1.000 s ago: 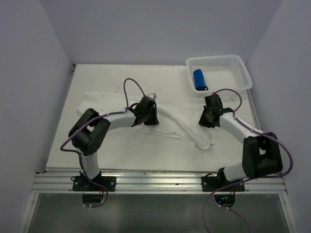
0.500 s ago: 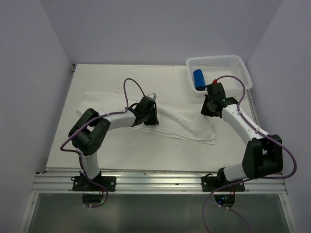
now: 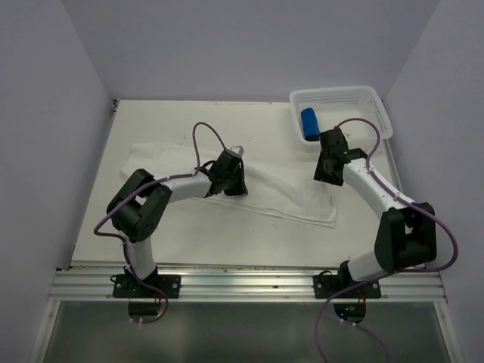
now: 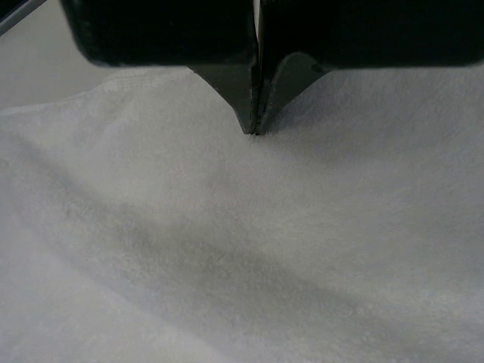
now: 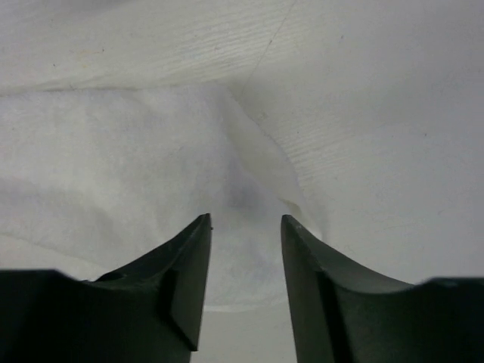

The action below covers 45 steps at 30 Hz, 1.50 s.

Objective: Roll the towels
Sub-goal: Fold the towel

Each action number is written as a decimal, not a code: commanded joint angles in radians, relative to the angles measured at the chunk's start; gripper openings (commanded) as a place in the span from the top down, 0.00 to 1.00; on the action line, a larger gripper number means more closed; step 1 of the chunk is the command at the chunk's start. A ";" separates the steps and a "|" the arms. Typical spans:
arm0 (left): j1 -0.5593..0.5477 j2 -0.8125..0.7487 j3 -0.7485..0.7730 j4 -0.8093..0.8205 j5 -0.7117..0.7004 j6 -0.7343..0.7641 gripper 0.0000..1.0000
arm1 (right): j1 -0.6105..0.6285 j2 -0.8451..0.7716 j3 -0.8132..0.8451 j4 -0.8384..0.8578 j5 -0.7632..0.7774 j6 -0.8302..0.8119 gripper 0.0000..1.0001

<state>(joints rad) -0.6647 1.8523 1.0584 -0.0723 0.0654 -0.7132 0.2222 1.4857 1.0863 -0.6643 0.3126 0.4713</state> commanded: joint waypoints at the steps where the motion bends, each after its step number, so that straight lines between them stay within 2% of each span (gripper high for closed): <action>1: -0.007 -0.013 0.022 -0.004 0.008 0.024 1.00 | -0.003 0.008 0.024 -0.021 0.059 0.006 0.48; 4: -0.007 -0.019 0.022 -0.009 0.008 0.029 1.00 | -0.001 -0.004 0.034 -0.021 0.083 0.027 0.42; 8: -0.007 -0.028 0.025 -0.017 0.007 0.035 1.00 | -0.003 -0.034 0.037 -0.017 0.085 0.036 0.42; 11: -0.007 -0.039 0.026 -0.023 0.004 0.040 1.00 | -0.003 -0.050 0.014 -0.015 0.057 0.030 0.46; 15: -0.007 -0.048 0.023 -0.032 0.004 0.050 1.00 | -0.003 -0.071 -0.054 0.031 0.025 0.050 0.66; 16: -0.007 -0.050 0.023 -0.034 0.002 0.052 1.00 | -0.006 -0.080 -0.077 0.038 0.025 0.056 0.74; 18: -0.007 -0.051 0.020 -0.040 0.001 0.061 1.00 | -0.009 -0.082 -0.094 0.051 0.025 0.076 0.77; 28: -0.007 -0.087 -0.038 -0.061 -0.053 0.087 1.00 | -0.026 -0.058 -0.187 0.097 -0.015 0.099 0.76; 34: -0.007 -0.102 -0.092 -0.063 -0.098 0.086 1.00 | -0.023 -0.061 -0.298 0.175 -0.113 0.104 0.77; 40: -0.007 -0.143 -0.098 -0.073 -0.121 0.074 1.00 | 0.072 -0.053 -0.350 0.213 -0.106 0.125 0.76; 45: -0.010 -0.211 -0.037 -0.107 -0.150 0.073 1.00 | 0.143 -0.082 -0.367 0.215 -0.121 0.176 0.76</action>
<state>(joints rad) -0.6693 1.7271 0.9695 -0.1608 -0.0338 -0.6579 0.3363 1.4319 0.7383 -0.4870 0.2169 0.5957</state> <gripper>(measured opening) 0.004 0.240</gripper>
